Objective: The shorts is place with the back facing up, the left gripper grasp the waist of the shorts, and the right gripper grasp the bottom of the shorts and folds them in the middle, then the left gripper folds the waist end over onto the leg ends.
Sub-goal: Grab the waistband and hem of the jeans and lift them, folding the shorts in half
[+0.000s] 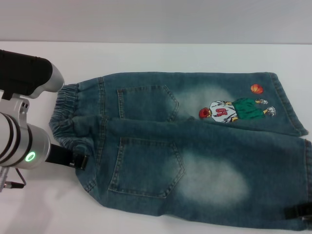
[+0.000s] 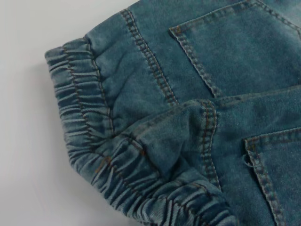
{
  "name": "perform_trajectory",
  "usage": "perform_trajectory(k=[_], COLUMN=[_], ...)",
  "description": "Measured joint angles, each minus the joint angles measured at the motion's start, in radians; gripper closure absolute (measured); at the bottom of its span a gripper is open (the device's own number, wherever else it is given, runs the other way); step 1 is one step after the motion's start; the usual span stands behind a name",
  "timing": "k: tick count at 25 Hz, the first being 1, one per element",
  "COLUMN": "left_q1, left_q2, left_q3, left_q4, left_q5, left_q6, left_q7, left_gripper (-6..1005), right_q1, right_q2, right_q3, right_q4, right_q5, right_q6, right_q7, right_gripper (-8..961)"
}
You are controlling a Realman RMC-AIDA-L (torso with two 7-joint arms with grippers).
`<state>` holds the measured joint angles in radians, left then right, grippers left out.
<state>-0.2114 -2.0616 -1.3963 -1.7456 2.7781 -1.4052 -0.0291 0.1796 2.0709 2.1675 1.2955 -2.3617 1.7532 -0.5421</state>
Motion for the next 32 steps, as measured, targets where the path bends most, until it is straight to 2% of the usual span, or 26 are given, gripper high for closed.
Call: perform_trajectory(k=[5,13,32], left_q1=[0.001,0.005,-0.002], left_q2=[0.0,0.0,0.0], left_q3=[0.002,0.002,0.003], left_q4=[-0.003,-0.014,-0.014], left_q5=[-0.001,-0.002,-0.002], left_q6=[0.0,-0.006,-0.014], left_q7=[0.0,-0.005,-0.006], left_gripper=[809,808,809], right_q1=[-0.001,-0.044,-0.055], right_q2=[0.0,0.0,0.002], right_q3=[0.002,0.011,0.0], right_q4=[-0.006,0.074,0.053], right_q5=[0.016,0.013,0.012], right_q6=[0.022,0.053,0.046], right_q7=[0.004,0.031,0.024], right_gripper=[332,333,337])
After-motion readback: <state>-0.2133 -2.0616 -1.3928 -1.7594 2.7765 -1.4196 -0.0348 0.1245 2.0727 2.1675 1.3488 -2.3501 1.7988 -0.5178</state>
